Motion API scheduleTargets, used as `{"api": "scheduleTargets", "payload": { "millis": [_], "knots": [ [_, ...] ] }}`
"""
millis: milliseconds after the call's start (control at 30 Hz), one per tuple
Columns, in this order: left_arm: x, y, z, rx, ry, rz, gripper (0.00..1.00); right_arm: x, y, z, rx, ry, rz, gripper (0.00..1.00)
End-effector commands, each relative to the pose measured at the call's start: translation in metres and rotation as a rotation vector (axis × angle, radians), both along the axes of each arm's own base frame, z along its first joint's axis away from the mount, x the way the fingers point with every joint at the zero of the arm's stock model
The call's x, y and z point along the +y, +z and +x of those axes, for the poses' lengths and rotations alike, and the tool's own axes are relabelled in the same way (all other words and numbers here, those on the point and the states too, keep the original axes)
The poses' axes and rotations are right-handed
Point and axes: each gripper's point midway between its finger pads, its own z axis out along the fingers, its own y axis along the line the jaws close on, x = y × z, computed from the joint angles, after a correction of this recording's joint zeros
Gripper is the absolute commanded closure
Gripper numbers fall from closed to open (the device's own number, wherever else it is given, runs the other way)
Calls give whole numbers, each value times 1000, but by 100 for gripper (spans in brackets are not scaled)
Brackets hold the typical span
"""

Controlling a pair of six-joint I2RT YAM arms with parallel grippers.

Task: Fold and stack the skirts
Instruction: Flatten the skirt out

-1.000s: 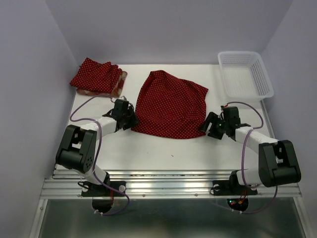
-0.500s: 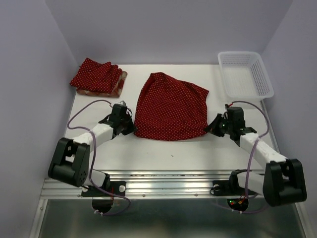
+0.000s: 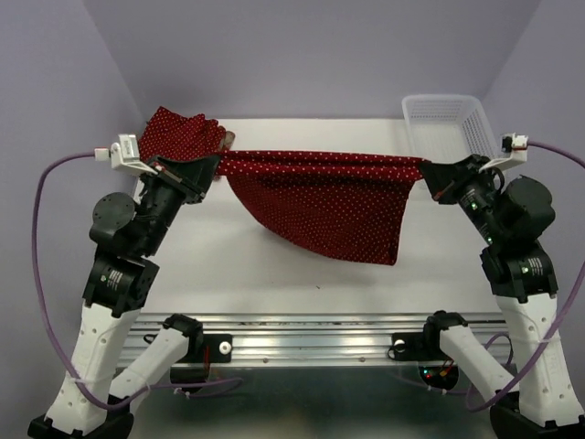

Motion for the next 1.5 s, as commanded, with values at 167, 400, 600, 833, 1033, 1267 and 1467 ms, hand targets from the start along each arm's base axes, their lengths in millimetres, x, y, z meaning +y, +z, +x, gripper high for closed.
{"api": "scheduleTargets", "payload": {
  "millis": [167, 400, 600, 833, 1033, 1267, 1467],
  "knots": [
    [26, 61, 71, -82, 261, 60, 100, -16, 53, 51, -99, -113, -86, 99],
    [29, 109, 151, -113, 261, 163, 100, 12, 74, 146, -88, -1, -161, 99],
    [40, 173, 173, -208, 221, 198, 100, 15, 161, 157, -285, 2, -182, 99],
    [49, 92, 159, -113, 236, 231, 100, 16, 72, 141, -119, 32, -197, 96],
    [48, -103, 128, 182, 206, 175, 100, 40, -108, 95, 195, 209, -108, 91],
    [60, -281, 41, 614, 228, 167, 41, 51, -251, -16, 618, 337, -11, 31],
    [70, -238, 23, 508, 290, 110, 1, 53, -186, -15, 518, 396, -71, 0]
  ]
}}
